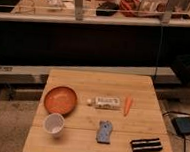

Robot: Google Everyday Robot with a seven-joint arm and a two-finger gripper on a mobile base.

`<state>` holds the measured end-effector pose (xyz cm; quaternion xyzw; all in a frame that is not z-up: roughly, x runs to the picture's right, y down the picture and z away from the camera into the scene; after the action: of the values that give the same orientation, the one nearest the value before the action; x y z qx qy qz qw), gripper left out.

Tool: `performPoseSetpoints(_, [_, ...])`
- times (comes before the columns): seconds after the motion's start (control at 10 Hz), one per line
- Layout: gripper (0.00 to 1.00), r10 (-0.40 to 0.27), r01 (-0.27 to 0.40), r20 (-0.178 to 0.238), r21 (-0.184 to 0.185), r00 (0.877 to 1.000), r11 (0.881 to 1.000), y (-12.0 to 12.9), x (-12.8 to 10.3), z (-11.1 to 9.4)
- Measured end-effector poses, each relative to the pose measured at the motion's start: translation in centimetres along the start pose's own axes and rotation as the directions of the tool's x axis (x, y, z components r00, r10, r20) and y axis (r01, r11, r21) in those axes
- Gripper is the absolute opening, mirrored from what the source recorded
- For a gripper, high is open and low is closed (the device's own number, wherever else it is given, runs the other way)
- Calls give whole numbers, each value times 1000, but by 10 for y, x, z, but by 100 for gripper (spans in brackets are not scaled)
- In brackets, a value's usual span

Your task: Push the eraser across the table

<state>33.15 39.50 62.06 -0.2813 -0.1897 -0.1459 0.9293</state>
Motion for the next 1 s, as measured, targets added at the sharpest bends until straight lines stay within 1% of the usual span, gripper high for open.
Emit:
performPoseSetpoints(0.2, [4, -3, 3, -10, 1, 1000, 1000, -2, 1, 13])
performPoseSetpoints(0.4, [4, -1, 1, -16, 4, 1000, 1000, -5, 3, 21])
performPoseSetpoints(0.6, [4, 0, 0, -24, 11, 1000, 1000, -15, 7, 27])
performPoseSetpoints(0.9, [4, 2, -2, -35, 15, 999, 1000, -47, 16, 38])
performPoseSetpoints(1.0, [4, 10, -9, -39, 14, 999, 1000, -53, 19, 40])
